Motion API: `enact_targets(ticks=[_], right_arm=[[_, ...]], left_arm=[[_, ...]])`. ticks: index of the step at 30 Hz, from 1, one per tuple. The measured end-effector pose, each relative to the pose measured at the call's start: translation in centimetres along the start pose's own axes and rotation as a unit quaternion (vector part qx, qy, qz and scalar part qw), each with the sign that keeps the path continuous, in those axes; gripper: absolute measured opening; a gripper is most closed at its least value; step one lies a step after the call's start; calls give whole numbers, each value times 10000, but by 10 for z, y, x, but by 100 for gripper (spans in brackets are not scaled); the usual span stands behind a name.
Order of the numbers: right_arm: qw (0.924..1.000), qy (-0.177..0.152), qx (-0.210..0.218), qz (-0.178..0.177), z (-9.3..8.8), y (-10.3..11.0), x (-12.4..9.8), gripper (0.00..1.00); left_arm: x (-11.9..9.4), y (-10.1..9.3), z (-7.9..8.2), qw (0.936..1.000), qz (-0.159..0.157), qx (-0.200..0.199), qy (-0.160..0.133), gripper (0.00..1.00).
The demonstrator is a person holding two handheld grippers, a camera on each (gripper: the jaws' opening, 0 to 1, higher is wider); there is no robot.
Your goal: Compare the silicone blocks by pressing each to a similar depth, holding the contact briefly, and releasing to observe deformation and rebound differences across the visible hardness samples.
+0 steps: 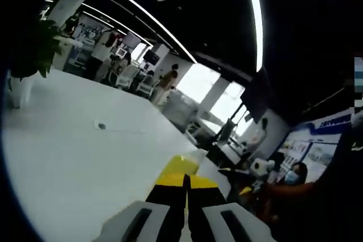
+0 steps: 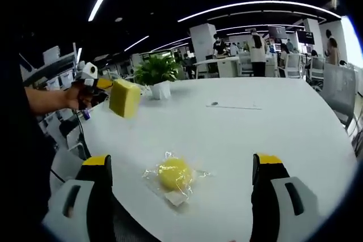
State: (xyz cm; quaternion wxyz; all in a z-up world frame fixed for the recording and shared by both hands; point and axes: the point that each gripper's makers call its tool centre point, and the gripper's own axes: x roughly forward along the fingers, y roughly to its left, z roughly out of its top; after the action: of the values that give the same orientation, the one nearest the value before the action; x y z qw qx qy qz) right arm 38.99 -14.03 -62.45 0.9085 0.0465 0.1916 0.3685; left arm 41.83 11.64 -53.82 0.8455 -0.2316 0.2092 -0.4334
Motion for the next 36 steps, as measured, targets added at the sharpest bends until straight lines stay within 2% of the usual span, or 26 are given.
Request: enact_targets(ticks=[6,10,12,19,27,34,35,36], right_arm=[[9993,-190,-161,263,26,15,9,97],[9983,-265,-258,462,39,26,14,97],[9974,-353,-271,572,47,32,16,97],[9927,-547,-423,984,76,55,22,97],[9854,-581,-436,1538,90,81,33,96],[9775,-504,-390,2010,88,106,43,96],[9761,-477,-352,2092,86,111,44,95],[9725,-397,-351,2269,83,117,44,87]], left_arm=[[2,-20,13,9996,-220,163,-95,0],[2,-37,26,9983,-521,99,-261,0],[2,-43,30,9979,-575,158,-271,0],[3,-61,37,9960,-811,254,-290,0],[7,-90,33,9927,-1152,303,-214,0],[7,-100,21,9909,-1325,216,-122,0],[7,-101,20,9904,-1359,223,-105,0],[7,-103,18,9898,-1407,223,-79,0]])
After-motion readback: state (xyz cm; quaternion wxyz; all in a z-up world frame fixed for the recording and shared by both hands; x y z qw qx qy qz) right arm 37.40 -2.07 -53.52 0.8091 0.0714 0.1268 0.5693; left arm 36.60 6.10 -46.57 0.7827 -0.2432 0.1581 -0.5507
